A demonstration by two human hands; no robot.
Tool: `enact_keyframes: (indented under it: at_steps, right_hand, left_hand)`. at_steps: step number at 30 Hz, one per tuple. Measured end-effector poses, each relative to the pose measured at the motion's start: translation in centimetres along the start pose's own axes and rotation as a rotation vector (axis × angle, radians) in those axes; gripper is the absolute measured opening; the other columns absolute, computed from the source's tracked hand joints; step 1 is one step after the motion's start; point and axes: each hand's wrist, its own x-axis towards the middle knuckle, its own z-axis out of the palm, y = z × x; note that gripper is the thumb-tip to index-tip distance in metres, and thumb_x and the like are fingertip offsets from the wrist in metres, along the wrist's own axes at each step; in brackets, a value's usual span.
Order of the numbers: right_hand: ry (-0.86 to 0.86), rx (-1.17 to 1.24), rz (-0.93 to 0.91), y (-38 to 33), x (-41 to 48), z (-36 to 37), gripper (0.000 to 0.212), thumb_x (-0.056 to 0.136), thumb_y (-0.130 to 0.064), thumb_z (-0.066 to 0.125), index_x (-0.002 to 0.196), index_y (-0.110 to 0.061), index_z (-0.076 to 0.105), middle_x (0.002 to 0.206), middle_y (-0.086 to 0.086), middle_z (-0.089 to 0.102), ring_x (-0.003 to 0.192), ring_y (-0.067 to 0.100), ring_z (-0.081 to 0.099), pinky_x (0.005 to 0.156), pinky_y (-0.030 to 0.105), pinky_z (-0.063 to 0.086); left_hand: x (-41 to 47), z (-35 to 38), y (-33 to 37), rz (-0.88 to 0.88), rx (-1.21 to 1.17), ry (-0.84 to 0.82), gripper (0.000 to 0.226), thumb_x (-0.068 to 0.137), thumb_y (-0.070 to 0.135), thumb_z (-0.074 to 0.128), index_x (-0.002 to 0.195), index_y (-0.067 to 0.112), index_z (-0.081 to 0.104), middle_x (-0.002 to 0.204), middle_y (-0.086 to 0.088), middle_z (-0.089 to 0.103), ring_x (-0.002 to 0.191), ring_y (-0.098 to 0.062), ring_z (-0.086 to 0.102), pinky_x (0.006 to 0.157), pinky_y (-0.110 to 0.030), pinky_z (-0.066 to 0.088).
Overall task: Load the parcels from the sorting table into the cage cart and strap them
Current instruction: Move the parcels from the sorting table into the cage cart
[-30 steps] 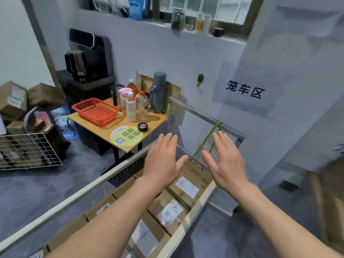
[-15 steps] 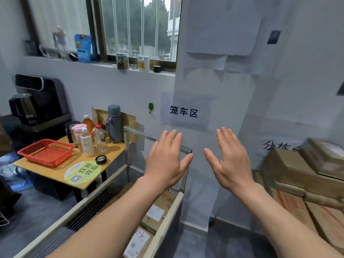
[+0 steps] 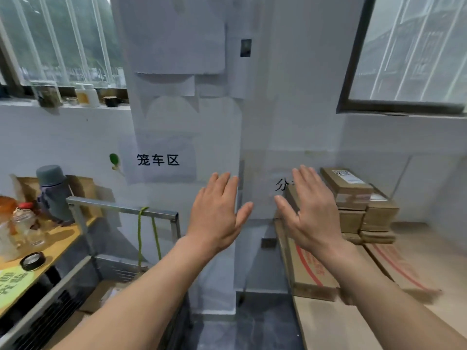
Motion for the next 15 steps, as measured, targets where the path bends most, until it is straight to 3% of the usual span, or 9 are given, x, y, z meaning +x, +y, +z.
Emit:
enact_keyframes:
  at_steps: [4, 8, 12, 15]
  right_hand:
    - [0.015, -0.043, 0.067, 5.2, -1.0, -1.4, 0.076, 0.092, -0.057, 0.040, 0.144, -0.002, 0.048, 0.152, 0.018, 0.043, 0.145, 0.032, 0.035, 0.117, 0.041, 0.025]
    - [-0.024, -0.108, 0.162, 9.8, -2.1, -2.4, 0.077, 0.093, -0.059, 0.036, 0.148, -0.005, 0.043, 0.156, 0.015, 0.038, 0.147, 0.030, 0.030, 0.119, 0.046, 0.026]
    - [-0.067, -0.169, 0.258, 13.7, -3.2, -2.2, 0.079, 0.093, -0.062, 0.031, 0.152, -0.010, 0.037, 0.160, 0.011, 0.032, 0.150, 0.025, 0.024, 0.120, 0.041, 0.020]
    - [-0.104, -0.185, 0.336, 16.2, -4.0, -1.0, 0.076, 0.094, -0.060, 0.034, 0.153, -0.012, 0.036, 0.160, 0.008, 0.033, 0.149, 0.022, 0.024, 0.118, 0.034, 0.017]
  left_hand:
    - [1.5, 3.7, 3.5, 0.045, -0.051, -0.045, 0.078, 0.090, 0.061, 0.030, 0.141, 0.006, 0.048, 0.147, -0.016, 0.047, 0.140, -0.039, 0.038, 0.110, -0.048, 0.035]
    - [3.1, 7.4, 6.4, 0.069, -0.097, -0.108, 0.085, 0.086, 0.066, 0.022, 0.146, 0.009, 0.043, 0.154, -0.011, 0.039, 0.145, -0.035, 0.028, 0.115, -0.049, 0.030]
    - [4.6, 11.6, 8.3, 0.108, -0.119, -0.218, 0.071, 0.097, 0.058, 0.037, 0.152, 0.014, 0.031, 0.160, -0.005, 0.026, 0.150, -0.028, 0.015, 0.119, -0.043, 0.020]
    - [5.6, 15.3, 9.0, 0.123, -0.141, -0.282, 0.068, 0.098, 0.055, 0.037, 0.153, 0.016, 0.028, 0.161, -0.004, 0.024, 0.151, -0.026, 0.014, 0.121, -0.041, 0.020]
